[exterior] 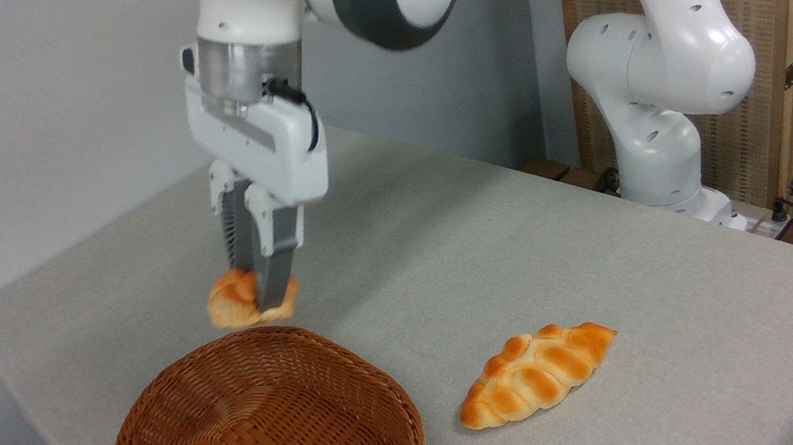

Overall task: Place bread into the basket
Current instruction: 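Lift the bun and carry it over the wicker basket, then open the gripper to drop the bun into the basket, raise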

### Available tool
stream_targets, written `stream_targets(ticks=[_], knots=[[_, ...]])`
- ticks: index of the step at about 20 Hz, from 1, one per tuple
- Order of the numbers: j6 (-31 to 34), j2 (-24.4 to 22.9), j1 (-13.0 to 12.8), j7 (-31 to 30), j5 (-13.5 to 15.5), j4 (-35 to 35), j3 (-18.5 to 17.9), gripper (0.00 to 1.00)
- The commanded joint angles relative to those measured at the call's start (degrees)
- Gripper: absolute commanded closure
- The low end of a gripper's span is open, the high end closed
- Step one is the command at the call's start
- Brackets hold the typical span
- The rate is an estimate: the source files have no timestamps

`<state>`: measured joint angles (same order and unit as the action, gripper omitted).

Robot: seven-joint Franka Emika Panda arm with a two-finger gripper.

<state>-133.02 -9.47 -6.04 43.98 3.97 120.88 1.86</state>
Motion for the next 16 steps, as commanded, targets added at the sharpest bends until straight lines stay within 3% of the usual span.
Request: stream_targets(ticks=[1, 10, 16], knots=[[-7.5, 5.41, -0.11, 0.84, 0.52, -0.55, -0.36, 0.0], [-6.82, 6.13, -0.11, 0.05, 0.52, -0.55, -0.01, 0.0], [9.95, -2.21, -0.2, -3.45, 0.52, -1.08, 1.04, 0.0]])
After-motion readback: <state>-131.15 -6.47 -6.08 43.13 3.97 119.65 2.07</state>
